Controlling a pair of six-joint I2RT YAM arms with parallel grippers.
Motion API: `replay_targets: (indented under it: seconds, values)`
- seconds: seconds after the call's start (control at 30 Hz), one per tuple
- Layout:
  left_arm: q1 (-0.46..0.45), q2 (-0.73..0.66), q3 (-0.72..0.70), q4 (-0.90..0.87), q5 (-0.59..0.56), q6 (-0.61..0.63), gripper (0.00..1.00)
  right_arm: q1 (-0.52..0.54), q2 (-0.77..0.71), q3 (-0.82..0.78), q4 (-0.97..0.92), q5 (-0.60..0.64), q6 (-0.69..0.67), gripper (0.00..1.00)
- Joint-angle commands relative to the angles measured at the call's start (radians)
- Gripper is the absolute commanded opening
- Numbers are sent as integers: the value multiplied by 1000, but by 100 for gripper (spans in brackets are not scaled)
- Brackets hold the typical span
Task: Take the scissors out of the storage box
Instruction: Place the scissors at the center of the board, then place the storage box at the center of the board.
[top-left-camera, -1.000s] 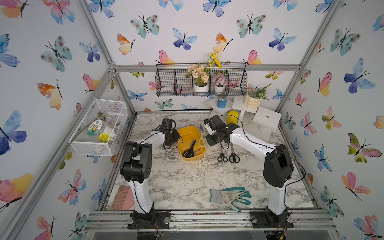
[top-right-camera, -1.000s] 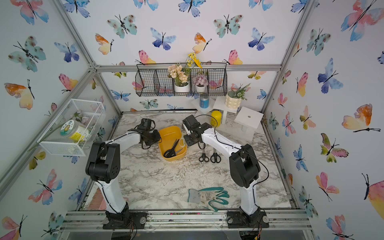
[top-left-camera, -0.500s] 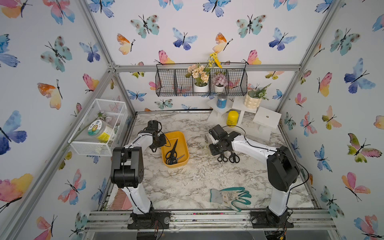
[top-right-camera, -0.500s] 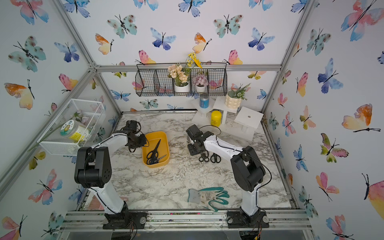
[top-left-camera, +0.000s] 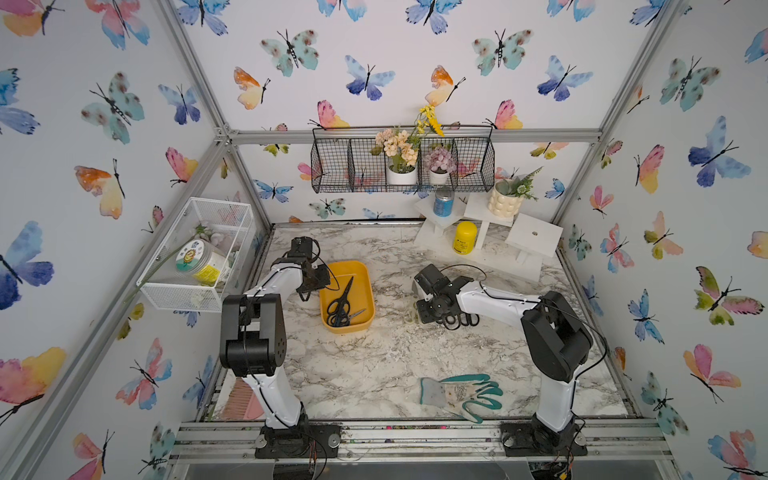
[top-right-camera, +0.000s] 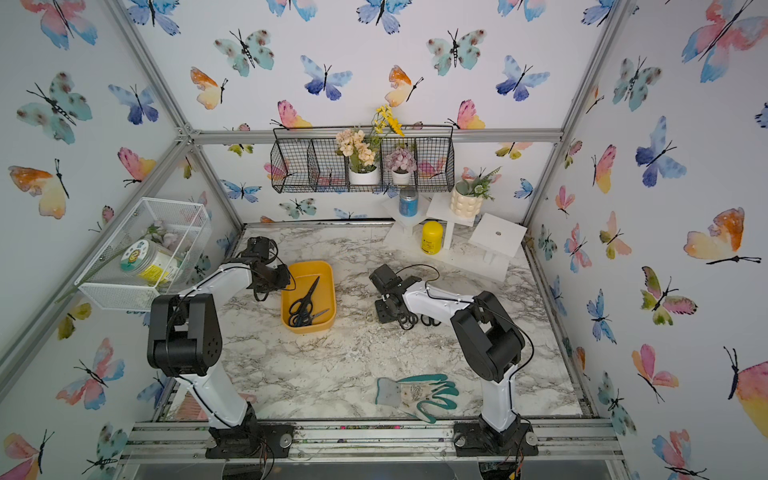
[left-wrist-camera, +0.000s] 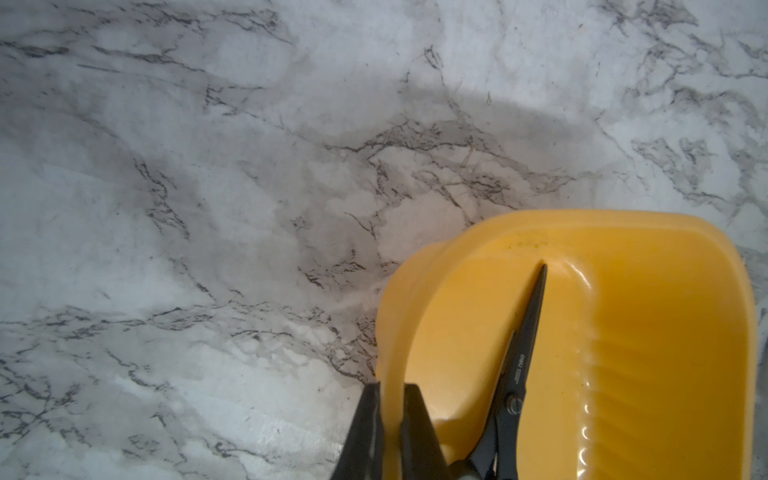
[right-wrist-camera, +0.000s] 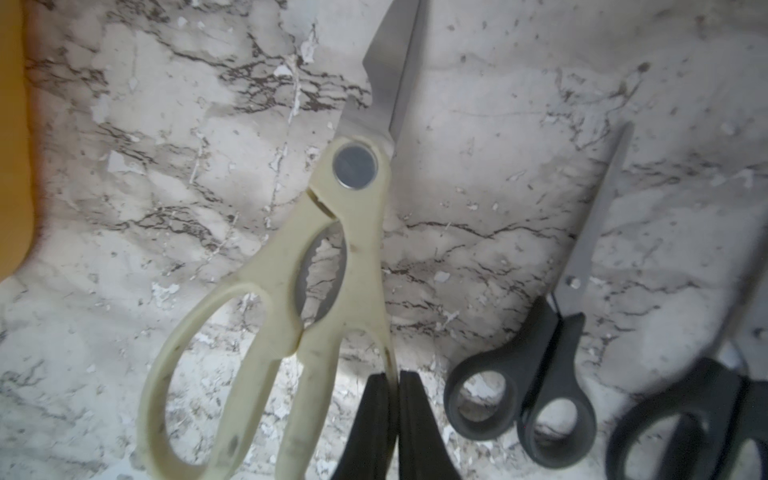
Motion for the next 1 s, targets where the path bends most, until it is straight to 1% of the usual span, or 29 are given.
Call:
replay_targets:
  seconds: [0.0,0.2,0.3,0.57,0.73,0.77,0.97]
  values:
    - [-1,-44,36,-14,38,-1,0,2,29,-16,22,43,13,10]
    - [-1,-30,49,-18,49,-1,0,2,46,6,6,56,1,18]
    - [-1,-5,63,-18,51,2,0,2,26,27,-15,72,-1,25]
    - [2,72,160,-30,21,29,0,2,-44,148,-76,85,-28,35]
    - [14,133,216,-37,30,43,0,2,-57,180,-82,72,-37,41]
    - [22,143,222,-39,37,49,0,2,-60,180,-81,71,-39,41]
    - [71,176,262,-37,82,58,10,2,-59,168,-84,75,-54,42]
